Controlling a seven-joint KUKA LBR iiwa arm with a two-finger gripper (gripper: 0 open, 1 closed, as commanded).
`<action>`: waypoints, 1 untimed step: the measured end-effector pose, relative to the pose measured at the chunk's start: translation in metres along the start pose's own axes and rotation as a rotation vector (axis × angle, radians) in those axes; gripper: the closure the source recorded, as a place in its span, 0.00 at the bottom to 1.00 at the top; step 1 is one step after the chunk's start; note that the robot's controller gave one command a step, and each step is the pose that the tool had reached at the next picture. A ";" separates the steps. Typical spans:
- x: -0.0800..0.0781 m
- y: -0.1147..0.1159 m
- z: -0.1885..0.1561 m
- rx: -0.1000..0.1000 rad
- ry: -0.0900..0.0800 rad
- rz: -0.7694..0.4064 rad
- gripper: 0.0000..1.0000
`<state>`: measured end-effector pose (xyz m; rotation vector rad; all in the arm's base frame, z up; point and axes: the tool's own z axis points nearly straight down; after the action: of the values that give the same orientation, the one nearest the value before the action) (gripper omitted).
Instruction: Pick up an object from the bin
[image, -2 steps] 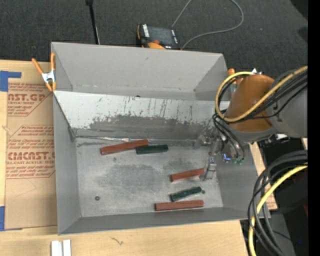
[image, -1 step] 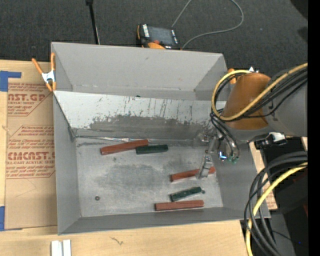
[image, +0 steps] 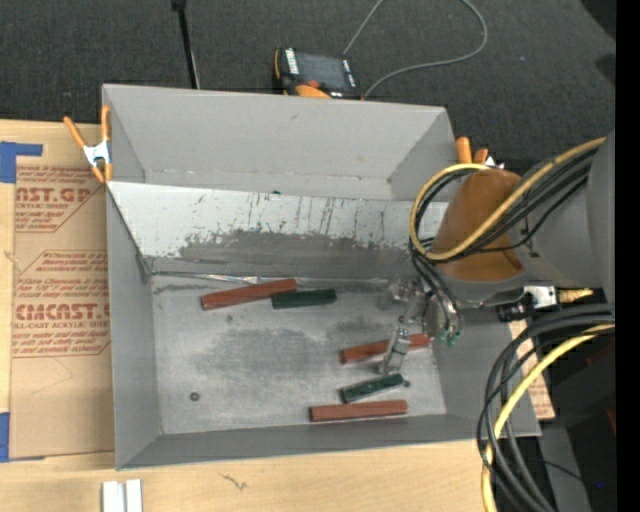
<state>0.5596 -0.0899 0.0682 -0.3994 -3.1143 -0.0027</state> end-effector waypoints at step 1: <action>0.000 0.000 0.000 0.001 -0.003 0.000 0.00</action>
Offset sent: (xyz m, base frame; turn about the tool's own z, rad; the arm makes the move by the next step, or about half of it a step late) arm 0.0000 0.0000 0.0000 0.0000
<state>0.5597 -0.0897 0.0679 -0.3996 -3.1168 -0.0003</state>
